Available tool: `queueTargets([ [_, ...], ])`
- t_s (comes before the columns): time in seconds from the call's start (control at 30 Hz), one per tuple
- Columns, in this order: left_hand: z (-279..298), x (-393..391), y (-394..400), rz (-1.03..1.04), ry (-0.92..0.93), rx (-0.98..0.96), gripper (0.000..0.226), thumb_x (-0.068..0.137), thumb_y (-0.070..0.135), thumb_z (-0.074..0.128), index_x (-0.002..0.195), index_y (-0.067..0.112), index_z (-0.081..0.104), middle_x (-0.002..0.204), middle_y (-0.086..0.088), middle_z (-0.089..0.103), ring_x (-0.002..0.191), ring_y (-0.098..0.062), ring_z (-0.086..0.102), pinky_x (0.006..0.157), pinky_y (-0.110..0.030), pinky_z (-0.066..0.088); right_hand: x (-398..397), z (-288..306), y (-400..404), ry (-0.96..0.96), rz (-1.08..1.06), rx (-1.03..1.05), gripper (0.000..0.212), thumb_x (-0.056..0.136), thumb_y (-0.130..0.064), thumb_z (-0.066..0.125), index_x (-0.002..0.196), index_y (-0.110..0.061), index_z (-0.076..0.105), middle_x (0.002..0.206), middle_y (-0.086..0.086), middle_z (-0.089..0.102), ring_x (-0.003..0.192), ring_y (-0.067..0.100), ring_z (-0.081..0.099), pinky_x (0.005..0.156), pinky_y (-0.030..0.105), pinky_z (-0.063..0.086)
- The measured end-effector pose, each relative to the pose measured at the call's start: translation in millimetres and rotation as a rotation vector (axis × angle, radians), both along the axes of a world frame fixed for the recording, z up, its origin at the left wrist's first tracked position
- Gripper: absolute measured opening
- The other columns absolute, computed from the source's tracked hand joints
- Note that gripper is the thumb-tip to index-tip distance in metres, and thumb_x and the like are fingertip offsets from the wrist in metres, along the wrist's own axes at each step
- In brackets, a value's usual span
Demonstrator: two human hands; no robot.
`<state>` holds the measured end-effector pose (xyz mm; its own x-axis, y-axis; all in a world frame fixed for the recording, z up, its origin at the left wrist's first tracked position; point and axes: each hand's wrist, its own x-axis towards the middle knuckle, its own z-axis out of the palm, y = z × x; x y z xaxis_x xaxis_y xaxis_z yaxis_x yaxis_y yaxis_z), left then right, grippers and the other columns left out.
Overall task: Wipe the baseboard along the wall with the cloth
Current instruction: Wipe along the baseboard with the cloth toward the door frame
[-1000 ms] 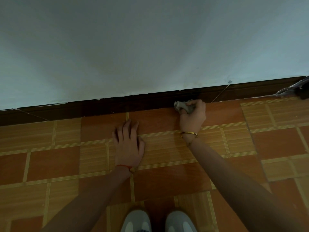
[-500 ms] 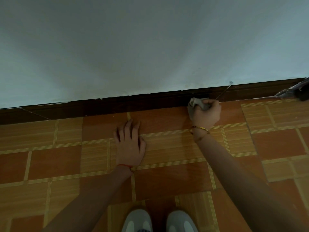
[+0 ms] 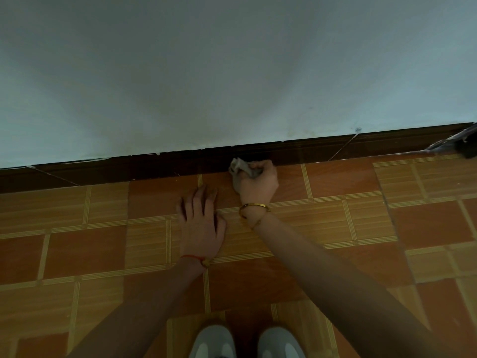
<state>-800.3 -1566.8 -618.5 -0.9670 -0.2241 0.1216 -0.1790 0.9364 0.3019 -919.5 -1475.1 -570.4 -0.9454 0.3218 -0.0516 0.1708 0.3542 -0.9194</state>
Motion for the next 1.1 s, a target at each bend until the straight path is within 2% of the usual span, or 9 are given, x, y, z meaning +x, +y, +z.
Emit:
queueTargets([
  [0.13, 0, 0, -1, -0.002, -0.004, 0.029, 0.052, 0.094, 0.028, 0.044, 0.143, 0.011, 0.049, 0.148, -0.016, 0.045, 0.136, -0.037, 0.041, 0.115, -0.061, 0.024, -8, 13, 24, -0.027, -0.17, -0.059, 0.025, 0.069, 0.001, 0.072, 0.083, -0.014, 0.058, 0.098, 0.009, 0.062, 0.077, 0.004, 0.051, 0.068, 0.004, 0.04],
  [0.23, 0, 0, 0, 0.005, -0.004, 0.037, 0.051, 0.094, 0.027, 0.043, 0.142, 0.01, 0.05, 0.147, -0.016, 0.046, 0.135, -0.037, 0.042, 0.114, -0.062, 0.026, -22, 28, 59, 0.03, -0.354, -0.055, 0.025, 0.071, -0.002, 0.072, 0.087, -0.016, 0.059, 0.1, 0.006, 0.063, 0.09, 0.013, 0.057, 0.081, 0.023, 0.05],
  [0.33, -1, 0, 0, 0.01, -0.004, 0.038, 0.052, 0.094, 0.028, 0.044, 0.142, 0.011, 0.05, 0.147, -0.015, 0.046, 0.135, -0.037, 0.042, 0.114, -0.062, 0.025, -38, 44, 88, 0.082, -0.537, -0.123, 0.02, 0.074, 0.001, 0.069, 0.092, -0.005, 0.061, 0.102, 0.009, 0.065, 0.092, 0.013, 0.059, 0.077, 0.011, 0.05],
  [0.47, -1, 0, 1, 0.012, 0.009, 0.038, 0.052, 0.093, 0.028, 0.043, 0.141, 0.01, 0.051, 0.146, -0.015, 0.046, 0.134, -0.037, 0.041, 0.115, -0.062, 0.025, -30, 49, 76, 0.098, -0.413, -0.075, 0.022, 0.074, 0.003, 0.069, 0.092, -0.007, 0.059, 0.103, 0.008, 0.063, 0.094, 0.013, 0.058, 0.075, 0.004, 0.045],
  [0.57, 0, -1, 2, 0.014, 0.008, 0.024, 0.052, 0.093, 0.029, 0.043, 0.141, 0.01, 0.051, 0.146, -0.016, 0.046, 0.134, -0.038, 0.042, 0.115, -0.062, 0.025, -9, 42, 36, 0.125, -0.19, -0.066, 0.027, 0.07, 0.002, 0.071, 0.087, -0.015, 0.058, 0.096, 0.002, 0.061, 0.087, 0.008, 0.056, 0.078, 0.016, 0.048],
  [0.7, -1, 1, -2, -0.015, -0.054, -0.02, 0.056, 0.093, 0.034, 0.04, 0.142, 0.008, 0.045, 0.145, -0.019, 0.044, 0.131, -0.043, 0.043, 0.114, -0.063, 0.026, 18, 38, -24, 0.094, 0.103, -0.097, 0.023, 0.068, 0.003, 0.072, 0.084, -0.009, 0.06, 0.092, 0.007, 0.061, 0.074, -0.004, 0.051, 0.071, 0.006, 0.042],
  [0.8, -2, 1, -3, -0.021, -0.045, -0.023, 0.055, 0.093, 0.036, 0.039, 0.142, 0.009, 0.044, 0.144, -0.019, 0.046, 0.129, -0.044, 0.046, 0.113, -0.064, 0.028, 19, 39, -37, 0.065, 0.056, -0.179, 0.021, 0.069, 0.001, 0.074, 0.082, -0.007, 0.06, 0.093, 0.009, 0.061, 0.073, -0.003, 0.053, 0.07, 0.007, 0.044],
  [0.97, -1, 0, -1, 0.005, -0.004, 0.033, 0.053, 0.094, 0.031, 0.042, 0.143, 0.011, 0.049, 0.147, -0.015, 0.046, 0.132, -0.038, 0.043, 0.114, -0.063, 0.026, -3, 45, 21, 0.065, -0.225, -0.132, 0.025, 0.07, -0.003, 0.074, 0.083, -0.019, 0.059, 0.091, 0.004, 0.063, 0.081, 0.011, 0.056, 0.076, 0.028, 0.052],
  [1.1, -2, 0, -1, 0.005, -0.026, 0.027, 0.052, 0.095, 0.03, 0.041, 0.142, 0.011, 0.05, 0.148, -0.015, 0.046, 0.133, -0.037, 0.045, 0.114, -0.062, 0.026, -30, 56, 78, 0.115, -0.44, -0.111, 0.02, 0.074, 0.0, 0.071, 0.091, -0.006, 0.062, 0.096, 0.005, 0.063, 0.087, 0.014, 0.058, 0.067, 0.005, 0.046],
])
